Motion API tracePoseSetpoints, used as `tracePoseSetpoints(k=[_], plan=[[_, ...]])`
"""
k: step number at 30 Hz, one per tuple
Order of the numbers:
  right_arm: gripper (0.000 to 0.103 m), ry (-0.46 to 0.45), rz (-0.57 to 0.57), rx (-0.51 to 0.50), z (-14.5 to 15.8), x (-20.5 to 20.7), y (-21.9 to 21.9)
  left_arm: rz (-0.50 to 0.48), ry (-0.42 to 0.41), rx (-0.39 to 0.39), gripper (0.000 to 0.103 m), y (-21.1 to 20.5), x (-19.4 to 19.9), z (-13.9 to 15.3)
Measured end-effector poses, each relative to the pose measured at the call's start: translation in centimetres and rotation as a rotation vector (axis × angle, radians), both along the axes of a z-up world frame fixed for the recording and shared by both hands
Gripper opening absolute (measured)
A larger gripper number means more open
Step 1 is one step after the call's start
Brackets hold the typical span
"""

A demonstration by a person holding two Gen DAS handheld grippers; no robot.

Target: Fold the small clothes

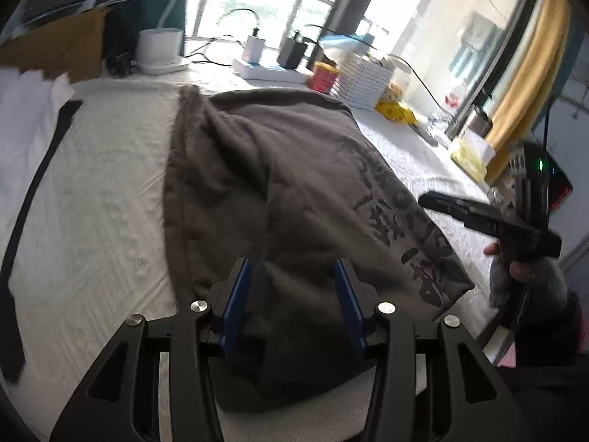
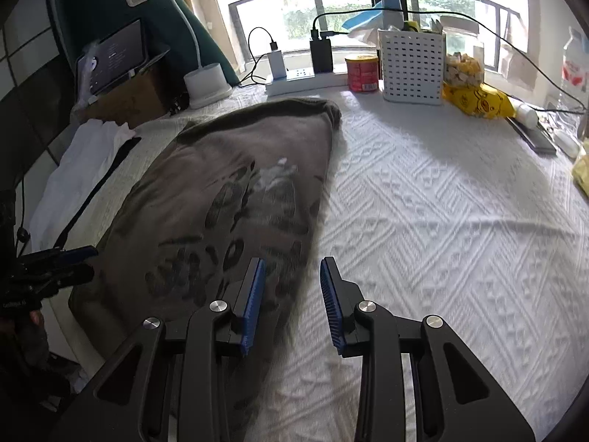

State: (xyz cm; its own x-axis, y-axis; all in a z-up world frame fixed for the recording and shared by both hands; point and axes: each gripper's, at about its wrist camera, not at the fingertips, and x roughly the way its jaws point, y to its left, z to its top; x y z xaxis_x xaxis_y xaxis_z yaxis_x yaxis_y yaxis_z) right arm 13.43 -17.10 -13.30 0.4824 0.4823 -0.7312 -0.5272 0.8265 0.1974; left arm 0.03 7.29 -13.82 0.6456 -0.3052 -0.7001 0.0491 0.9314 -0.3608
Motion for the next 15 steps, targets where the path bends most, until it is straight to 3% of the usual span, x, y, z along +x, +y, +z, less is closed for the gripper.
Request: tracePoseSetpoints(k=[4, 8, 10, 11, 15], plan=[[0.034, 0.007, -0.008, 0.005, -0.5, -0.9, -0.5, -0.017, 0.017, -0.059, 0.047, -0.1, -0.7, -0.4], [0.034, 0.007, -0.012, 0.007, -0.6, -1.6, -0.9, -0.078, 0.05, -0.016, 0.045, -1.7, -0.8, -1.3], [0.034, 0.005, -0.016, 0.006, -0.6, -2.0, -1.1, -0.096, 0.024, 0.023, 0.027, -2.2, -1.1, -1.1], [0.034, 0.005, -0.017, 0.005, -0.6, -2.2, -1.2, -0.109, 0.029, 0.022, 0.004, -2.2, -1.2, -1.1], [0.034, 0.005, -0.021, 0.002, -0.7, -2.7, -1.3, -0.124, -0.014, 0.029, 0.002, -1.8, -2.4, 0.1]])
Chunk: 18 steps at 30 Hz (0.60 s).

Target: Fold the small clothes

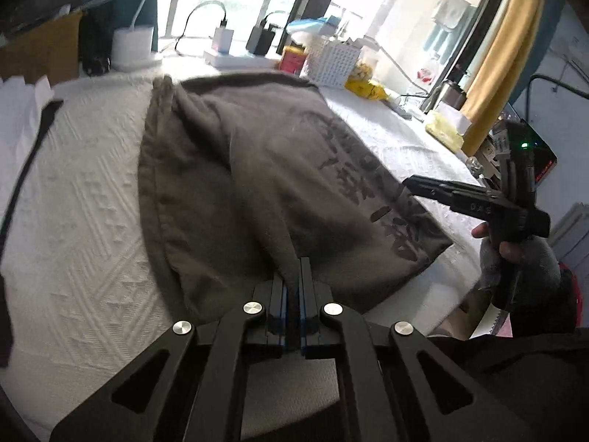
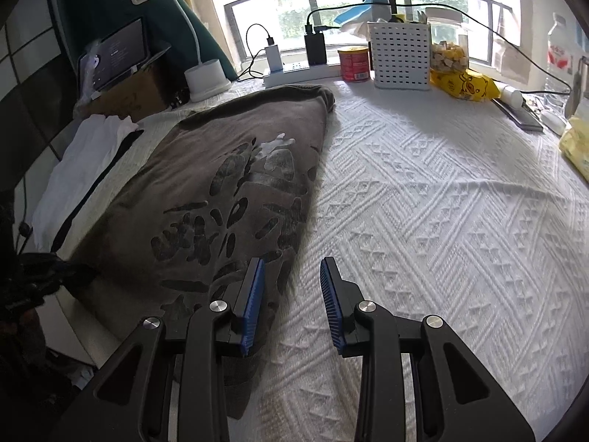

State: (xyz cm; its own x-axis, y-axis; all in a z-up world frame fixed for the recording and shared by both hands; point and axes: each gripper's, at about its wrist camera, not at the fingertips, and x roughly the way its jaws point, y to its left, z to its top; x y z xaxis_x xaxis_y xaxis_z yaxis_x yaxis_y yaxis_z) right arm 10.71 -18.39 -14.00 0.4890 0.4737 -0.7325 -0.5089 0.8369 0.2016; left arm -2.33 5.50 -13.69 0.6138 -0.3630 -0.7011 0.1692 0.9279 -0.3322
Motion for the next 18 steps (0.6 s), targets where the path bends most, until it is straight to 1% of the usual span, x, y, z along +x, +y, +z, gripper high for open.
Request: tracePoseSetpoints(k=[3, 6, 8, 14, 18], plan=[[0.034, 0.002, 0.003, -0.003, -0.1, -0.3, 0.1, 0.015, -0.034, -0.011, 0.002, 1.0, -0.8, 1.4], [0.034, 0.005, 0.011, -0.01, -0.2, -1.0, 0.5, 0.04, -0.036, -0.007, 0.002, 2.1, -1.1, 1.8], [0.034, 0.008, 0.015, -0.013, -0.4, -1.5, 0.7, 0.047, -0.022, 0.007, 0.002, 2.3, -1.0, 1.4], [0.034, 0.037, 0.038, -0.038, -1.0, -3.4, 1.6, 0.019, 0.028, -0.004, 0.002, 1.7, -1.0, -0.3], [0.034, 0.053, 0.043, -0.041, -1.3, -4.3, 1.7, 0.006, 0.038, -0.008, 0.002, 1.4, -1.1, -0.8]])
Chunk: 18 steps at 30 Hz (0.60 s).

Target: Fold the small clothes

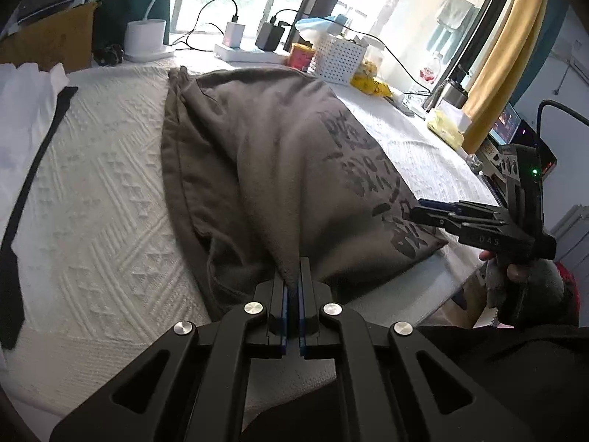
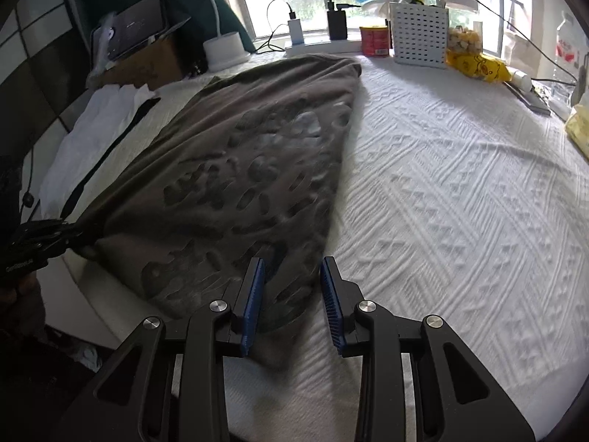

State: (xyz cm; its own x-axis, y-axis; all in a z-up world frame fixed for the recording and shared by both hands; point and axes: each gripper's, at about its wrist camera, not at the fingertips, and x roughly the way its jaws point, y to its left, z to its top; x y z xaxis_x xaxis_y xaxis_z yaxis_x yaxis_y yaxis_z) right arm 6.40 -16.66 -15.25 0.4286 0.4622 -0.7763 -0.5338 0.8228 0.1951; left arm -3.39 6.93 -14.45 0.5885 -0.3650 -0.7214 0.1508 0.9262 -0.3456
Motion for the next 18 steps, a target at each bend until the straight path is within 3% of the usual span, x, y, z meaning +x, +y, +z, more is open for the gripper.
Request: tracePoseSetpoints(k=[9, 15, 18], plan=[[0.033, -0.065, 0.025, -0.055, -0.1, -1.9, 0.7, -0.003, 0.012, 0.017, 0.002, -0.4, -0.1, -0.8], [0.014, -0.047, 0.051, -0.027, -0.1, -2.4, 0.1, -0.004, -0.005, 0.061, 0.003, -1.1, -0.4, -1.0], [0.012, -0.062, 0.059, -0.047, 0.0, -3.2, 0.2, 0.0, 0.001, 0.06, 0.003, -1.1, -0.4, -1.0]])
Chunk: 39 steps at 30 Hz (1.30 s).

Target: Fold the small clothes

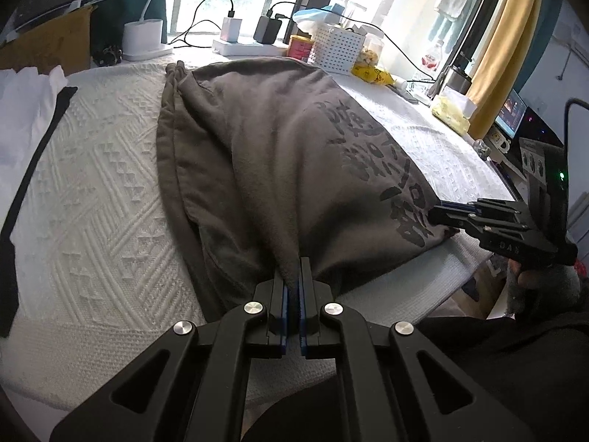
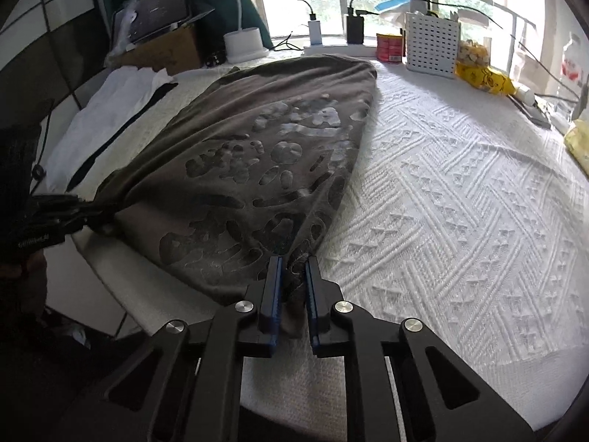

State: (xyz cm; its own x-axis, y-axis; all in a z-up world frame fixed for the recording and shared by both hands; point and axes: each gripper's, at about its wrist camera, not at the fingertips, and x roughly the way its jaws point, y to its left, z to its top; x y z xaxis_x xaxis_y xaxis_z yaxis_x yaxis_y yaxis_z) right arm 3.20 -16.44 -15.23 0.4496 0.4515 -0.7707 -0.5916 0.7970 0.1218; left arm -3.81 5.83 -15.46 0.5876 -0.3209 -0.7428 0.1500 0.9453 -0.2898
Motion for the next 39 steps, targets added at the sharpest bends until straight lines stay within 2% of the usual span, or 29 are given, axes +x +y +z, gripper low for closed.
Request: tracePoseSetpoints(k=[10, 13, 14, 15, 18, 23, 26, 33, 35, 37, 39], plan=[[0.012, 0.006, -0.01, 0.017, -0.2, -0.8, -0.9, -0.022, 0.029, 0.008, 0.008, 0.8, -0.8, 0.4], [0.012, 0.016, -0.01, 0.03, -0.3, -0.8, -1.0, -0.028, 0.022, 0.044, 0.022, 0.3, -1.1, 1.0], [0.012, 0.02, -0.011, 0.036, -0.3, -0.8, -1.1, -0.025, 0.023, 0.054, 0.031, 0.2, -1.0, 1.3], [0.012, 0.021, -0.011, 0.039, -0.3, -0.8, -1.1, -0.015, 0.027, 0.06, 0.036, 0.2, -0.9, 1.4], [0.012, 0.029, -0.005, 0.05, -0.3, -0.6, -1.3, 0.041, 0.034, 0.078, 0.037, 0.6, -0.1, 2.0], [0.012, 0.06, 0.004, 0.065, -0.3, -0.1, -1.7, 0.07, -0.001, 0.086, 0.038, 1.1, 0.7, 3.7], [0.012, 0.079, 0.007, 0.066, -0.2, 0.2, -1.8, 0.103, -0.017, 0.068, 0.057, 1.6, 1.7, 4.1], [0.012, 0.128, 0.021, 0.056, 0.3, 1.7, -2.1, 0.159, 0.01, 0.069, 0.057, 2.5, 5.7, 3.5], [0.021, 0.121, 0.016, 0.055, 0.7, 2.0, -2.2, 0.16, 0.027, 0.066, 0.057, 2.7, 6.9, 3.3], [0.04, 0.119, 0.008, 0.063, 1.0, 2.5, -2.5, 0.157, 0.031, 0.07, 0.057, 2.7, 7.7, 3.3], [0.05, 0.113, -0.011, 0.077, 1.5, 3.3, -2.9, 0.155, 0.032, 0.068, 0.057, 2.8, 8.5, 3.2]])
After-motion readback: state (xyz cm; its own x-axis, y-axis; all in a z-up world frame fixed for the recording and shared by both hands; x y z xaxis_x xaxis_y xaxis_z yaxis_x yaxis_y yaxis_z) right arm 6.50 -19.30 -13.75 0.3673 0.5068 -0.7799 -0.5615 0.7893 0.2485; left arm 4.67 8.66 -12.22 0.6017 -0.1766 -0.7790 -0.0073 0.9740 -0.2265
